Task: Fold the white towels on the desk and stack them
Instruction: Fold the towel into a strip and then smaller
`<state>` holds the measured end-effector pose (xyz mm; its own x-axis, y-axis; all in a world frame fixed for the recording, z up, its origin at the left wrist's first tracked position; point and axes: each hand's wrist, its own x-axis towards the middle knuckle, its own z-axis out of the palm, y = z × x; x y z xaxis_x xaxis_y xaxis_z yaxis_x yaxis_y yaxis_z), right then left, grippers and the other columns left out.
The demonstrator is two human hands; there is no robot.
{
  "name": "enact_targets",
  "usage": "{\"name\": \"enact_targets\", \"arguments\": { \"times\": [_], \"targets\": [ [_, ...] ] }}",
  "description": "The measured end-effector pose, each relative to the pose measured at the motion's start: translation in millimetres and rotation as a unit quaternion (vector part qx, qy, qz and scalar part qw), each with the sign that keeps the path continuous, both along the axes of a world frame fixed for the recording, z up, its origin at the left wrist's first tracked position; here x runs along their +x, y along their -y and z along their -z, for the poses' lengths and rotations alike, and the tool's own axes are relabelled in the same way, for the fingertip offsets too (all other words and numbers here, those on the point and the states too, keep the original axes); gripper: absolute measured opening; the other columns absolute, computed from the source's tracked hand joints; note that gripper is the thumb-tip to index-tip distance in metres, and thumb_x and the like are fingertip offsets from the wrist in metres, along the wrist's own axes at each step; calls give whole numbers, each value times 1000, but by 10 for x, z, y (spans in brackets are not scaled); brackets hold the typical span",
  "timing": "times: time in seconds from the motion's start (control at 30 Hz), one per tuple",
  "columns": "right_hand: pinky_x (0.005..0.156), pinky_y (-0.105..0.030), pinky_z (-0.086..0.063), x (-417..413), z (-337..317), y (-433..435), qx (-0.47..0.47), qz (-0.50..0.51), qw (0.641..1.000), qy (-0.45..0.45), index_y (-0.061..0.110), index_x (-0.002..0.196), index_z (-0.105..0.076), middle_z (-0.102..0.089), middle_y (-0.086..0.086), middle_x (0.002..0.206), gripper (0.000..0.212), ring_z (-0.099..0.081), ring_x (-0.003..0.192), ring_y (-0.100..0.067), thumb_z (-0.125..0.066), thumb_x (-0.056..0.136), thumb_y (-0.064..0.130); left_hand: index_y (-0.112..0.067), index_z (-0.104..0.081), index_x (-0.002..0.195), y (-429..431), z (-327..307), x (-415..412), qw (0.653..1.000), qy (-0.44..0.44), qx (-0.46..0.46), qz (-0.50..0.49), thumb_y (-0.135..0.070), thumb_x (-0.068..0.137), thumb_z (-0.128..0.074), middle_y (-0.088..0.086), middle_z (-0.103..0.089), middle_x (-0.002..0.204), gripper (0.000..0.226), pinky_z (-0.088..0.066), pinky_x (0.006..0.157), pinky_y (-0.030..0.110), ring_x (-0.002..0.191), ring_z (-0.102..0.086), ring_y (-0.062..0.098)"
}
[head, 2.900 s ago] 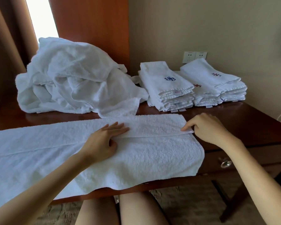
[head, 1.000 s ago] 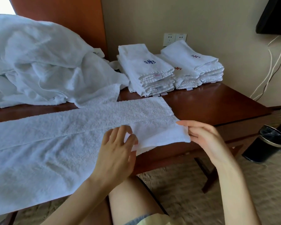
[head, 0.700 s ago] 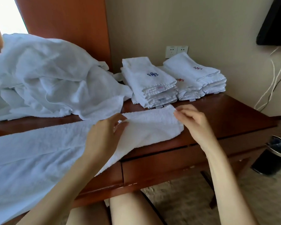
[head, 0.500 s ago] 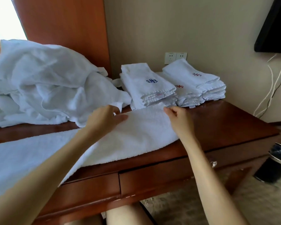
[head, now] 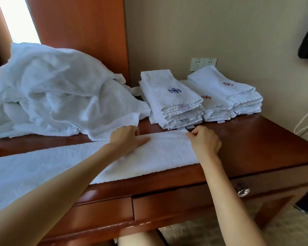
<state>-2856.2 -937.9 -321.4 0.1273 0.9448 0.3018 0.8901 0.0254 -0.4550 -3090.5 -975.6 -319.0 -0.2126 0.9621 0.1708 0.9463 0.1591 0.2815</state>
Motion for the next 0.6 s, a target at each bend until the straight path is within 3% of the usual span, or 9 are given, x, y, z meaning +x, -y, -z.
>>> {"name": "enact_targets", "arguments": {
  "times": [0.07,0.13,0.2,0.27,0.3,0.4,0.5,0.6],
  "targets": [
    [76,-33,-42,-71,-105,34,-37,16,997,71,16,121,-58,-60,-10,123,33,-57,112,-30,-60,94,36,-23,-52,78,3,-19,49,999,-29,-16,-16,-66,83,-54,-5,-57,77,43,-35,63,29,77,-53,19],
    [87,-37,-42,-269,-198,112,4,-21,992,124,17,132,-49,-51,-9,133,42,-49,121,-29,-61,94,29,-22,-51,82,22,-36,98,999,-36,-27,-24,-65,85,-52,-4,-57,79,42,-36,67,30,81,-54,20],
    [93,-37,-40,-557,-188,242,49,-168,982,78,20,136,-48,-51,-5,135,39,-47,124,-26,-53,98,27,-21,-51,85,93,-32,115,999,-14,-21,-26,-62,87,-51,-4,-58,78,40,-37,65,30,83,-59,22],
    [103,-37,-36,-794,-61,359,-1,-292,956,41,22,141,-46,-47,-2,144,40,-42,132,-22,-39,103,30,-21,-54,91,265,-26,51,999,26,3,-32,-59,87,-50,-2,-63,79,39,-38,62,31,81,-62,24],
    [111,-37,-29,-855,25,383,-35,-315,946,67,22,146,-40,-40,-2,151,43,-34,139,-21,-32,105,32,-21,-56,98,394,-25,-21,999,21,18,-34,-57,88,-50,-1,-66,86,37,-38,62,32,83,-62,25],
    [119,-36,-9,-859,182,297,-69,-321,935,131,26,153,-22,-18,0,161,48,-11,149,-16,-19,106,36,-26,-58,111,922,0,-384,997,-16,55,-42,-50,90,-53,-6,-64,103,32,-35,65,29,92,-61,22],
    [118,-37,-10,-855,200,256,-73,-313,934,157,25,154,-19,-15,-1,162,49,-9,149,-18,-18,106,35,-31,-60,112,1605,22,-761,995,-41,96,-8,-49,90,-56,-14,-59,99,28,-34,67,25,95,-57,13],
    [119,-41,-12,-1017,132,398,-5,-304,933,191,22,152,-24,-20,-5,160,48,-10,149,-22,-29,105,23,-33,-56,125,2169,81,-1034,990,-97,101,20,-49,91,-55,-14,-60,114,37,-40,78,22,104,-56,11]
  ]
}}
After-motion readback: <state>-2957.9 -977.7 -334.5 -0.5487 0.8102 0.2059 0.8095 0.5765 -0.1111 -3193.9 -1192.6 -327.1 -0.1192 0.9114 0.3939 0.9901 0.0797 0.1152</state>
